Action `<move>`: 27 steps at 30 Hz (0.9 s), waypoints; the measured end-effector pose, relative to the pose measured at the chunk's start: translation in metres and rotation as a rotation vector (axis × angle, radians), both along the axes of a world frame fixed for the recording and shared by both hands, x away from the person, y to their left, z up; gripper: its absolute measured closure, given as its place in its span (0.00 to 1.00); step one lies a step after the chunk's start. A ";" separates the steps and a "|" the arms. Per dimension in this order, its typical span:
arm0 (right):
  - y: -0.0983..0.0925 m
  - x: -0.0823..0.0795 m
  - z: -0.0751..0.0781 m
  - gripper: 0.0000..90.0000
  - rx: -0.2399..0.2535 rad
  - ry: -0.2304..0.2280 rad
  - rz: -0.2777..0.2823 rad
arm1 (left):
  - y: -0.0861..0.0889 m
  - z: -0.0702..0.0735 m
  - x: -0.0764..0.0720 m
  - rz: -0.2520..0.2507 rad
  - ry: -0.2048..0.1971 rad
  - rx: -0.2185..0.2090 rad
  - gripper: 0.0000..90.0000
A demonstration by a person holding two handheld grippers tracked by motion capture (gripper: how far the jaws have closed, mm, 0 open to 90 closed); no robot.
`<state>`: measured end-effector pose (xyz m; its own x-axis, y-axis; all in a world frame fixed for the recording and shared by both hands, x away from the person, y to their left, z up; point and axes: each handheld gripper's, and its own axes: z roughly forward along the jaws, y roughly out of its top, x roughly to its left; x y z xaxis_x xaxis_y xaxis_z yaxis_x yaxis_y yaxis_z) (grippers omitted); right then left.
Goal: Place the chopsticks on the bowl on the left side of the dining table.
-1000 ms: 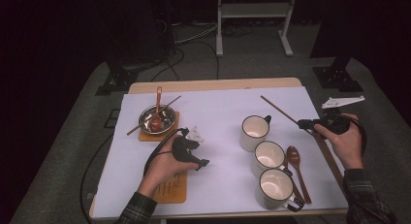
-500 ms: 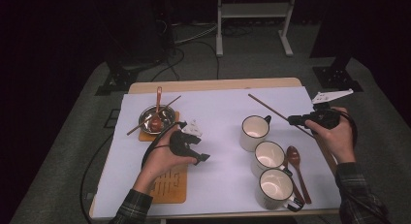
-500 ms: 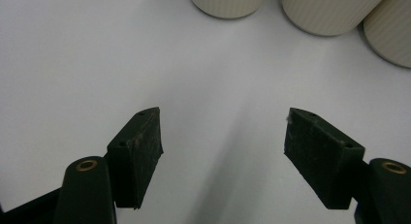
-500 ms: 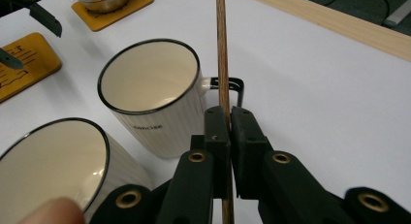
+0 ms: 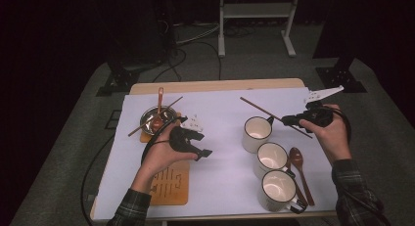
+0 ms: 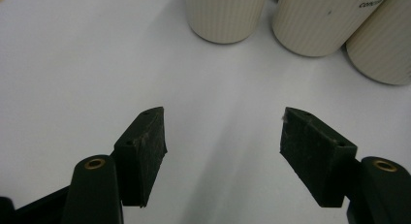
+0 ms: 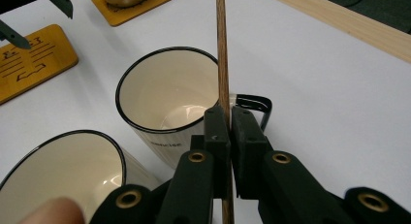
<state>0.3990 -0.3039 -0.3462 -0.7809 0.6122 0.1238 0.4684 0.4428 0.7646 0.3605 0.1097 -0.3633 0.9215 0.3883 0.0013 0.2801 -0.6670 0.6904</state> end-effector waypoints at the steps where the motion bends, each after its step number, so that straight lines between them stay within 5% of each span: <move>1: 0.001 0.001 0.000 0.95 -0.001 0.000 0.004 | 0.000 0.001 0.000 -0.002 -0.001 -0.002 0.36; 27: 0.044 0.010 0.004 0.95 -0.020 0.002 0.138 | -0.007 0.029 0.009 -0.047 -0.041 -0.018 0.40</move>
<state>0.4091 -0.2595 -0.3419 -0.8576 0.5013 0.1145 0.4036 0.5183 0.7540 0.3694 0.1031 -0.3344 0.9381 0.3447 0.0333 0.2195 -0.6661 0.7128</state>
